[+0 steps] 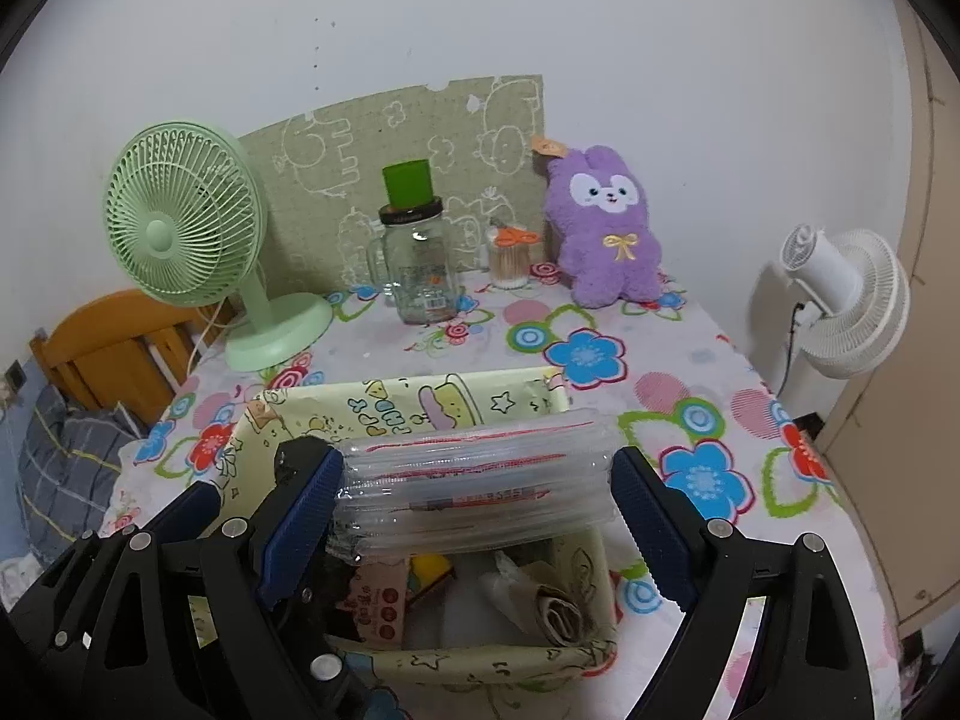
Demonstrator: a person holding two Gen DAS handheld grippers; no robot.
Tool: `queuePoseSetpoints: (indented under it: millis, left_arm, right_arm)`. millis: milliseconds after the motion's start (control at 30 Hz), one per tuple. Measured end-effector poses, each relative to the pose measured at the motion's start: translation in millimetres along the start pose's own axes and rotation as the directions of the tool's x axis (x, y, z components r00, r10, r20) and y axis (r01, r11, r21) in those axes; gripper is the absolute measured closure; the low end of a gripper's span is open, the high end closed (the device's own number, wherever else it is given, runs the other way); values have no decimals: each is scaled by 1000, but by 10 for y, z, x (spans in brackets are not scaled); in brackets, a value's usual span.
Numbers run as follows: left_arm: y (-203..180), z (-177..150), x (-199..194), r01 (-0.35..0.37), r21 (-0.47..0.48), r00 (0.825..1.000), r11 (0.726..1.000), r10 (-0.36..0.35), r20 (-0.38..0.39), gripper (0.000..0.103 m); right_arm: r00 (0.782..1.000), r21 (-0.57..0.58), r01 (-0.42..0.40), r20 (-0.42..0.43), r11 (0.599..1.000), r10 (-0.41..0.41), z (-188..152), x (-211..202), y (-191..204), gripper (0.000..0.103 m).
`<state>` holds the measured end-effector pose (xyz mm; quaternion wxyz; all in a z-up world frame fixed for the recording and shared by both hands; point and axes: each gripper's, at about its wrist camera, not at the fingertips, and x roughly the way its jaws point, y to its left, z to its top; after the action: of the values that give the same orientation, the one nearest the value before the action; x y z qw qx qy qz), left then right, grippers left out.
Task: Organize soft objects
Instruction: 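Lower both bags into the basket and open both tools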
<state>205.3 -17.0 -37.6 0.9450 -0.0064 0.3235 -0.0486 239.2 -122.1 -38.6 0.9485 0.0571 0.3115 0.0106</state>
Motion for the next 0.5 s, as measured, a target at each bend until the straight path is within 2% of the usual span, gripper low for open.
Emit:
queuePoseSetpoints:
  millis: [67, 500]
  left_arm:
    - [33, 4, -5, -6, -4, 1000, 1000, 6, -4, 40]
    - [156, -25, -1, -47, 1, 999, 999, 47, -1, 33]
  right_arm:
    - [1000, 4, 1, 4, 1000, -1, 10, 17, -1, 12]
    - [1000, 13, -7, -16, 1000, 7, 10, 184, 50, 12]
